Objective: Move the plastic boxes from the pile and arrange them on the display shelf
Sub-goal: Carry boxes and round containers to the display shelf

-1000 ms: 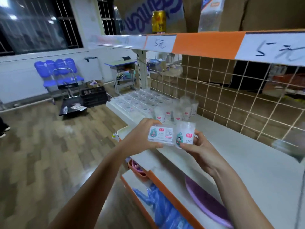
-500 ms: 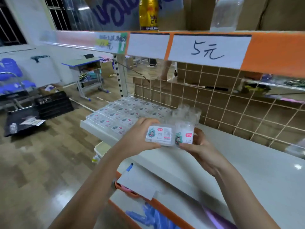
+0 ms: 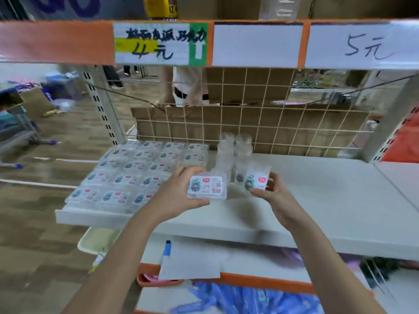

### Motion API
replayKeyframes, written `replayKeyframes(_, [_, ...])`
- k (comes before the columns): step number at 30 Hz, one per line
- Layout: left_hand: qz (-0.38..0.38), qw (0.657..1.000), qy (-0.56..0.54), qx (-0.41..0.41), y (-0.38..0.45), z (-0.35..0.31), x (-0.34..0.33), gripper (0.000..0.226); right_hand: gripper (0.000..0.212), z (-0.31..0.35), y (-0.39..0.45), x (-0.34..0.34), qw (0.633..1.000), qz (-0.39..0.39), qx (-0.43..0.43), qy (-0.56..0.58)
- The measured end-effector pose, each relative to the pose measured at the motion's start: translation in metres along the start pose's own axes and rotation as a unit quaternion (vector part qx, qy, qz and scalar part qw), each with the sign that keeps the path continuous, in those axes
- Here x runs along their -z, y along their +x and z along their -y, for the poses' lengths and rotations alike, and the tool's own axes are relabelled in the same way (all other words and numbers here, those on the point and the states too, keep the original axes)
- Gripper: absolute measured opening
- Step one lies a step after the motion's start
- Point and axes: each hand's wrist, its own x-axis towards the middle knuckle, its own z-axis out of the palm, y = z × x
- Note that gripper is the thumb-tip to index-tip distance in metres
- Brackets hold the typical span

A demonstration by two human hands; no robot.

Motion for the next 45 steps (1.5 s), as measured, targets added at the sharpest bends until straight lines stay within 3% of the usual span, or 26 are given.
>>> replayKeyframes(12, [0.057, 0.998, 0.021, -0.011, -0.023, 0.038, -0.004, 0.069, 0.061, -0.038, 0.016, -0.027, 0.976, -0.11, 0.034, -0.184])
replayKeyframes(24, [0.076, 0.99, 0.104, -0.053, -0.027, 0.056, -0.014, 0.07, 0.055, -0.039, 0.015, -0.042, 0.956, -0.116, 0.055, -0.263])
replayKeyframes(34, [0.073, 0.974, 0.214, -0.03, -0.003, 0.082, -0.006, 0.07, 0.08, -0.031, 0.002, -0.021, 0.933, -0.111, 0.014, -0.342])
replayKeyframes(45, [0.083, 0.97, 0.226, -0.035, -0.003, 0.084, 0.0, 0.066, 0.069, 0.013, -0.021, -0.01, 0.921, -0.101, 0.06, -0.372])
